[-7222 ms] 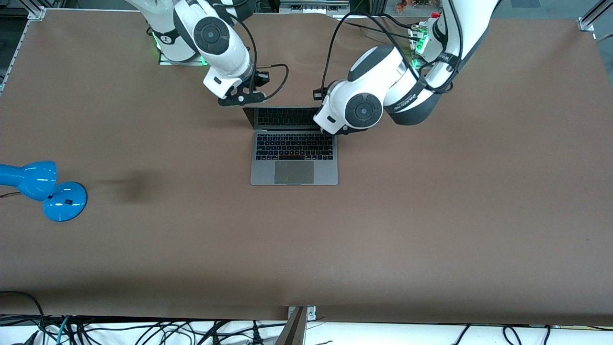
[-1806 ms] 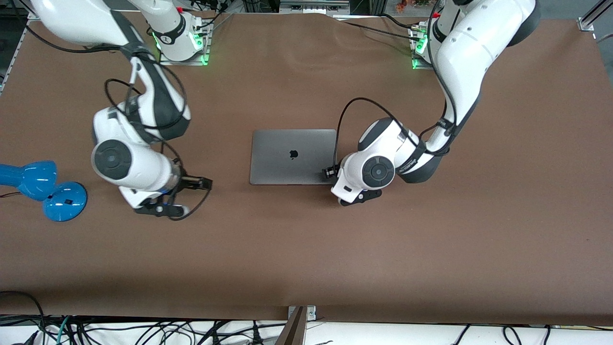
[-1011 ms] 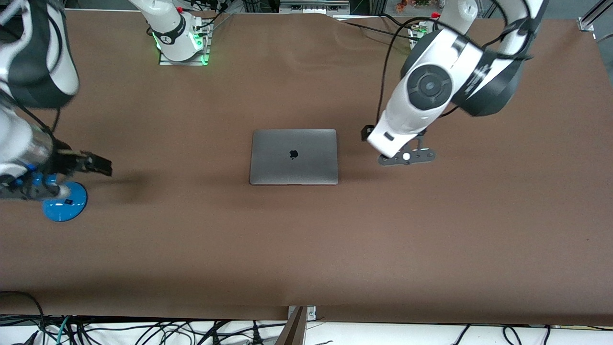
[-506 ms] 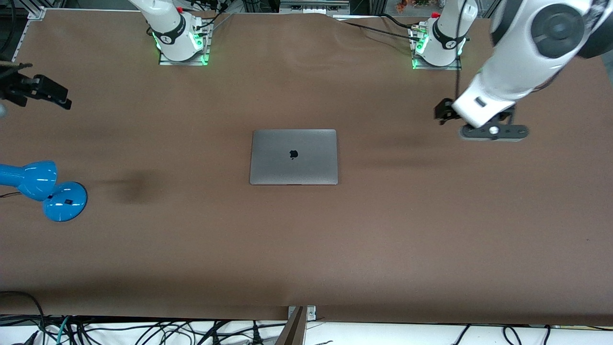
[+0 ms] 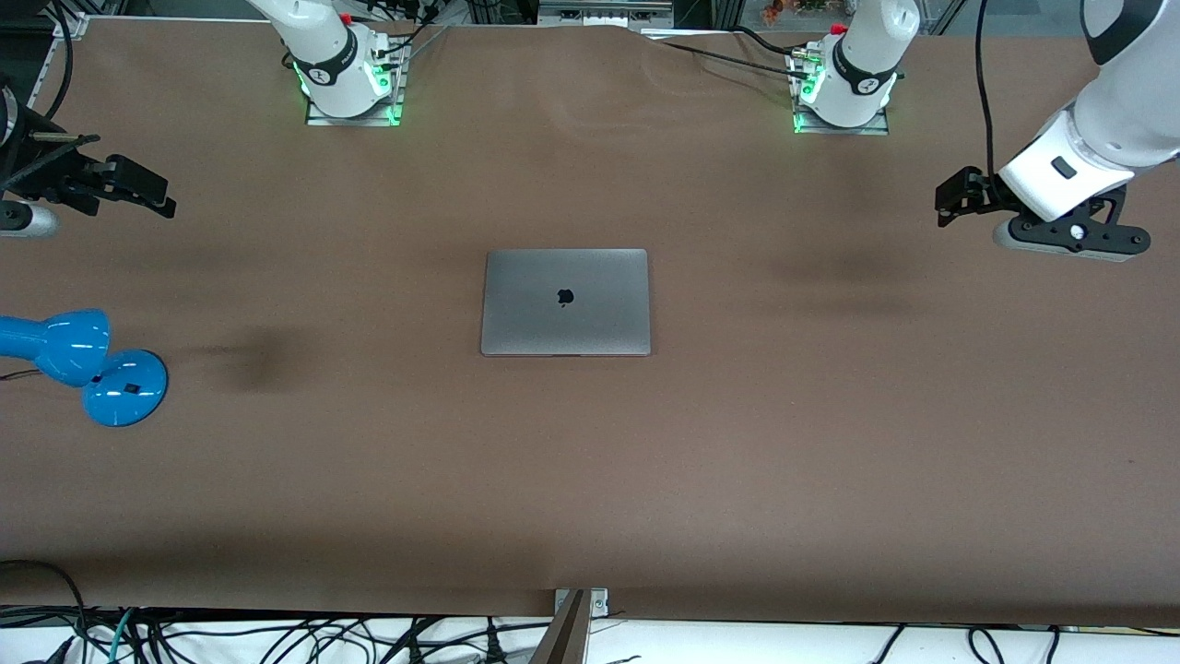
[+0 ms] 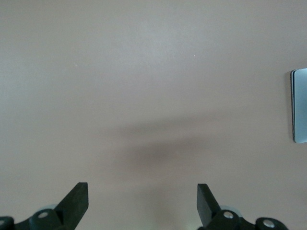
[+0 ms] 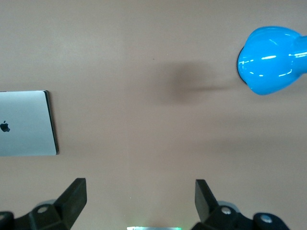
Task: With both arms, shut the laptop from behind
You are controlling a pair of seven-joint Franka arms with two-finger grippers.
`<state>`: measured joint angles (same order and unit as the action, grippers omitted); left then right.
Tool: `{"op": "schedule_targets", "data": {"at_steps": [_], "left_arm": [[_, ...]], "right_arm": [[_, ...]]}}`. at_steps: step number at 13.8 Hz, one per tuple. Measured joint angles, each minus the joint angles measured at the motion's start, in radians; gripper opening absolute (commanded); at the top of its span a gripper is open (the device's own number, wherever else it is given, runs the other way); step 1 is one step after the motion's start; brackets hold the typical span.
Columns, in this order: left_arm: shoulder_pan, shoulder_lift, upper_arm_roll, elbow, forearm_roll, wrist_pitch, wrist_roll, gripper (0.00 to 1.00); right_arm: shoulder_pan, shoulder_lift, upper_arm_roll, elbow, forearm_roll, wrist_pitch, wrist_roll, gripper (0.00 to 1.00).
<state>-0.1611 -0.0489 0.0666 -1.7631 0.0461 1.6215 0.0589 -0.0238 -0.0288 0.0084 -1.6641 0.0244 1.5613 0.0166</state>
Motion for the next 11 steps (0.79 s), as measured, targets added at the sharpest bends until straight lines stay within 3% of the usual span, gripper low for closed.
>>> {"op": "schedule_targets", "data": {"at_steps": [11], "left_arm": [[-0.013,-0.007,0.029,0.006,-0.033,0.015,0.013,1.00]], "right_arm": [[0.001,0.006,0.000,0.000,0.000,0.009,0.000,1.00]]}}
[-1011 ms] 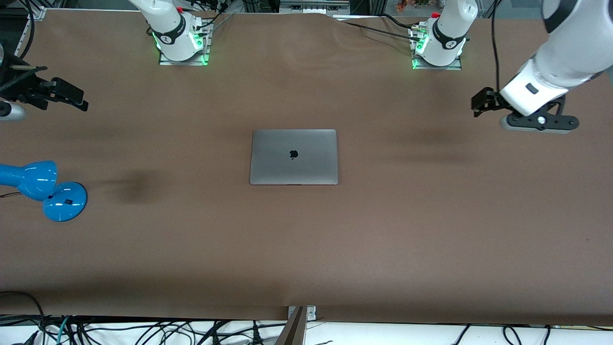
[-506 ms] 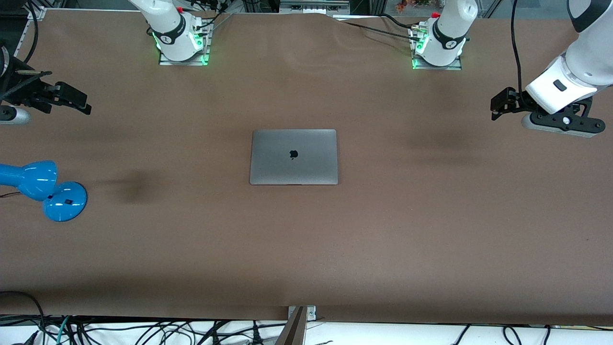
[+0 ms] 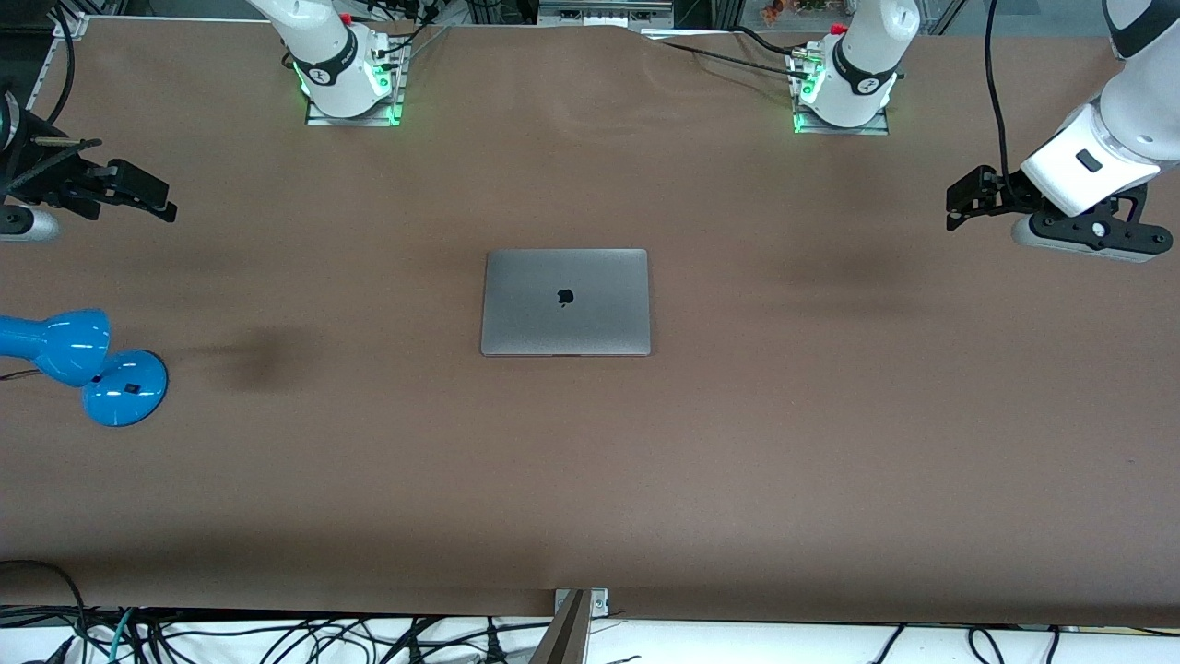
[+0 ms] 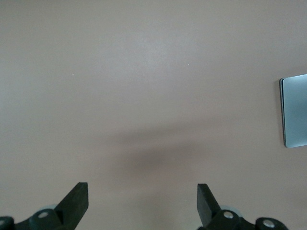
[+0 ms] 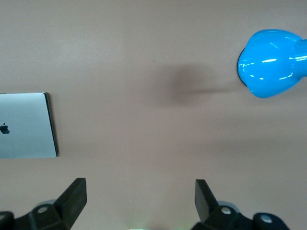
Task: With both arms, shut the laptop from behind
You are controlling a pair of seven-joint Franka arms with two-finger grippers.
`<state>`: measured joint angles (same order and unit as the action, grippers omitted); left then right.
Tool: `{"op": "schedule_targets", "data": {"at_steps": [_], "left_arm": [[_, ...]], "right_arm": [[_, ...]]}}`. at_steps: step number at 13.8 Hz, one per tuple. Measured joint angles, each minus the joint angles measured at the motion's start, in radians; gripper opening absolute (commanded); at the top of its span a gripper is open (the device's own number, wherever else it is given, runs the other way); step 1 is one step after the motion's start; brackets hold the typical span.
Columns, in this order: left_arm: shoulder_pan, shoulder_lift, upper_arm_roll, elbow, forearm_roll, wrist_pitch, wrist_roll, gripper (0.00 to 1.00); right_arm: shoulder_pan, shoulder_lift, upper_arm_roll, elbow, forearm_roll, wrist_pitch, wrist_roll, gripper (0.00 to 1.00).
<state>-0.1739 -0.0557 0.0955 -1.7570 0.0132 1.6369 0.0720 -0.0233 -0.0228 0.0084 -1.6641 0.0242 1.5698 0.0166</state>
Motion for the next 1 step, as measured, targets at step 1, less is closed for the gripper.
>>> {"op": "schedule_targets", "data": {"at_steps": [1], "left_arm": [[0.002,0.000,-0.002,0.000,0.000,0.000,0.000,1.00]], "right_arm": [[0.000,0.000,0.000,0.000,0.000,0.000,0.000,1.00]]}}
